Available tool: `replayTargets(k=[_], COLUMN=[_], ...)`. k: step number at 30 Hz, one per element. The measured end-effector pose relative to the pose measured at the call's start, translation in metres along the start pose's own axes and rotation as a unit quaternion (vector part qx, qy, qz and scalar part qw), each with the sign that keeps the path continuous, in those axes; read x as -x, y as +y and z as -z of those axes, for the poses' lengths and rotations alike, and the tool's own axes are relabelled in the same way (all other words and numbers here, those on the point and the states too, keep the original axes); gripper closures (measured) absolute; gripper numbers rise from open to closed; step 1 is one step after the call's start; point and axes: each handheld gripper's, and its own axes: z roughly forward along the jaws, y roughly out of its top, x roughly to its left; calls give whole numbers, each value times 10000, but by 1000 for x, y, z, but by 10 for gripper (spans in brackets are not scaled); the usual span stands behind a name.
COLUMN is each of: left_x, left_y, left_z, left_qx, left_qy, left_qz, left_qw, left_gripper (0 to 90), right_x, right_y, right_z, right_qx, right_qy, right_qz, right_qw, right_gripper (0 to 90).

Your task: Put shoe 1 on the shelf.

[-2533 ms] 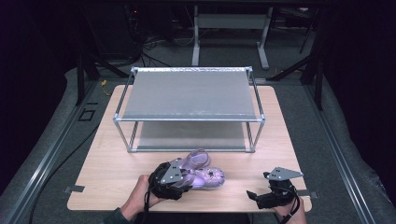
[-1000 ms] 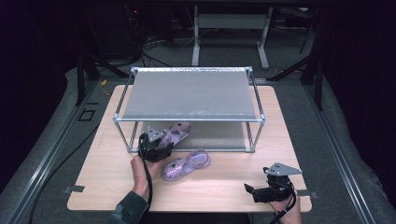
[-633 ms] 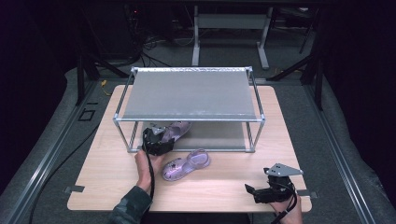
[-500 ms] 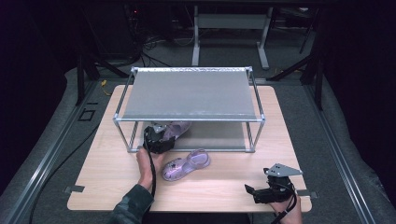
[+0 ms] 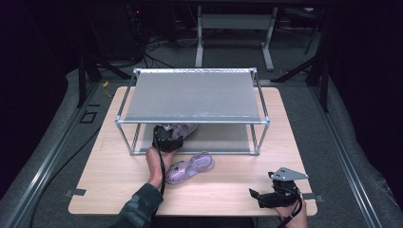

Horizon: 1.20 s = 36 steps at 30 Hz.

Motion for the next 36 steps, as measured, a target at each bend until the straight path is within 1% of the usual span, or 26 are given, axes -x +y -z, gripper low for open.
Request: replayTargets(k=[1,2,3,7,8,9,10,11,12,13,14,15,17,18,19,20,22,25,27,29,30,31,32,33,34,36], left_x=[1,1,0,0,0,-1,-2,-10,-8,-5,-10,-17,-19,-21,-17,-21,-24,-27,-26,-24,-28,-25,-25,-25,-24,-21], left_y=[0,-1,0,2,2,3,3,4,3,2,2,3,-2,-4,-8,-10,-14,-18,-18,-18,-17,-17,-16,-15,-13,-10], left_z=[-2,-4,-5,-10,-11,-11,-12,-10,-10,-10,-7,-3,2,6,7,12,17,21,22,23,25,23,23,23,23,25], left_qx=[-37,-15,-40,-121,-132,-130,-62,-261,-161,-52,-217,-434,-345,-326,-88,-198,-87,-30,-13,-4,-101,-8,13,28,86,52], left_qy=[14,70,79,31,-23,-39,-98,-216,-170,-108,-267,-412,-549,-520,-428,-449,-515,-715,-767,-757,-710,-736,-796,-790,-781,-738], left_qz=[15,52,26,-19,-25,-41,13,-460,-295,-4,-226,-638,-594,-572,-111,-257,-219,-231,-229,-212,-483,-236,-138,-71,-34,-87], left_qw=[10000,10000,10000,9999,9999,9999,9999,9984,9993,9999,9992,9962,9961,9965,9990,9985,9984,9972,9968,9969,9963,9970,9967,9968,9969,9972], left_gripper=[429,428,428,423,420,415,407,396,380,354,320,267,196,195,194,194,217,318,381,439,453,466,473,478,479,479], right_x=[0,1,1,0,0,0,0,-1,-1,-1,-1,-1,-1,-1,-1,-1,-1,-2,-3,-4,-4,-4,-4,-4,-4,-3], right_y=[0,-1,-1,-2,-2,-1,-1,-2,-2,-2,-2,-2,-3,-4,-4,-4,-4,-2,-1,0,1,1,1,1,1,2], right_z=[1,0,0,0,0,0,0,0,0,0,0,1,1,1,1,1,1,0,-1,-2,-2,-2,-2,-2,-2,-1], right_qx=[-48,0,-2,-14,-19,-10,-7,-12,-13,-16,-21,-52,-15,-11,-13,-10,-16,-24,-85,-53,-57,-57,-63,-73,-74,-116], right_qy=[12,14,20,27,27,36,24,24,34,30,35,27,24,15,19,38,48,51,44,24,39,49,37,27,24,31], right_qz=[9,2,-5,5,-1,1,-1,-1,-3,9,10,-2,-5,-13,-29,-27,-25,3,15,24,15,26,30,44,33,33], right_qw=[10000,10000,10000,10000,10000,10000,10000,10000,10000,10000,10000,10000,10000,10000,10000,10000,10000,10000,10000,10000,10000,10000,10000,10000,10000,9999], right_gripper=[16,16,17,17,17,17,18,18,18,18,18,18,18,18,18,18,19,20,22,25,26,26,26,26,26,26])
